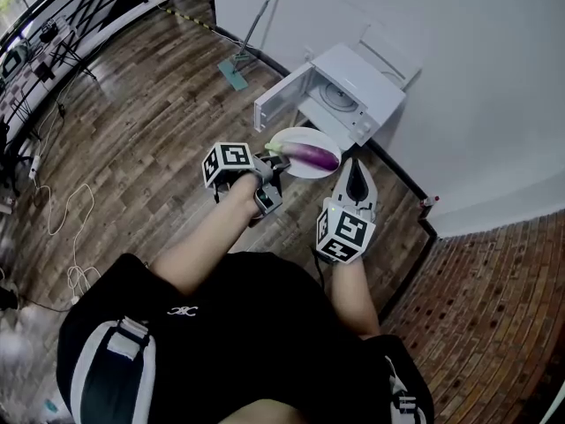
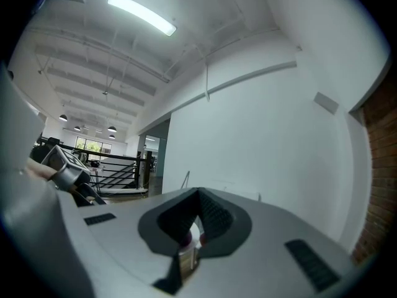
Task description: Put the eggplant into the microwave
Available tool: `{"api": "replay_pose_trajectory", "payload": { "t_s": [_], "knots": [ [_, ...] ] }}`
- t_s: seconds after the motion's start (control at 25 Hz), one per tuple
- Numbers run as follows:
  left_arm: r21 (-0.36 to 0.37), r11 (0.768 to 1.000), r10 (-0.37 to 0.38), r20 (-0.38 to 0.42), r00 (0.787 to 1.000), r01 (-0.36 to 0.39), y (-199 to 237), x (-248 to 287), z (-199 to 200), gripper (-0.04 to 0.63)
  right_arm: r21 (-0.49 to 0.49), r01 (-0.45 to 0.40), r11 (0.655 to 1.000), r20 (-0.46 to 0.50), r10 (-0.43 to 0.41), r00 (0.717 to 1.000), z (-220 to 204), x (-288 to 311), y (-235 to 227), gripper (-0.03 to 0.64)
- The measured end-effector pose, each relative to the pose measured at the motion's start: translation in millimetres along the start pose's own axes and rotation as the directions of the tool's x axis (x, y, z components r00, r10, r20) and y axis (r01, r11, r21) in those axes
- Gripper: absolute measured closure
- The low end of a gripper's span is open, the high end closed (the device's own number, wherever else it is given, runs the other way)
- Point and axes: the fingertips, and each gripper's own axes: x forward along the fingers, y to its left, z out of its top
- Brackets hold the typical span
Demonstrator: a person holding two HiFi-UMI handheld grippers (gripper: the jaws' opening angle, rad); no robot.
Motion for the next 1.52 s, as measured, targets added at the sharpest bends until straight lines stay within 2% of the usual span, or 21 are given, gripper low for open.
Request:
{"api": "replay_pose_trajectory", "payload": {
  "t_s": [0.12,0.28,0.44,0.56,0.92,1.12,1.52],
  "knots": [
    [-0.005,1.0,-0.008,-0.004,1.0,0.008,3.8,-11.5,13.4,0.577,-0.005,0.005,1.0,-0.006,-0.005,1.0,1.0,3.3,17.8,0.612],
    [-0.005,1.0,-0.017,-0.01,1.0,0.017,8.6,-5.8,12.7,0.577,0.013,0.011,1.0,0.002,-0.011,1.0,-4.6,1.0,12.0,0.612],
    [-0.011,1.0,-0.023,-0.012,1.0,0.023,17.6,-24.9,37.9,0.577,0.012,0.028,1.0,-0.001,-0.028,1.0,1.3,3.7,34.5,0.612],
    [-0.025,1.0,-0.013,-0.013,1.0,0.013,22.3,-20.0,47.3,0.577,0.02,0.028,0.999,-0.019,-0.027,0.999,-3.2,18.5,32.6,0.612],
    [-0.048,0.999,0.007,-0.004,1.0,-0.007,21.8,37.5,74.5,0.577,0.043,0.008,0.999,-0.025,-0.007,1.0,-14.5,91.9,-0.4,0.612],
    [-0.053,0.998,0.03,-0.003,1.0,-0.03,-0.7,121.3,93.5,0.577,0.064,0.004,0.998,-0.035,-0.001,0.999,-19.3,166.6,-64.8,0.612],
    [-0.061,0.998,0.012,-0.007,1.0,-0.012,-13.8,150.3,99.8,0.577,0.056,0.016,0.998,-0.014,-0.015,1.0,-9.7,187.3,-94.6,0.612]
  ]
}}
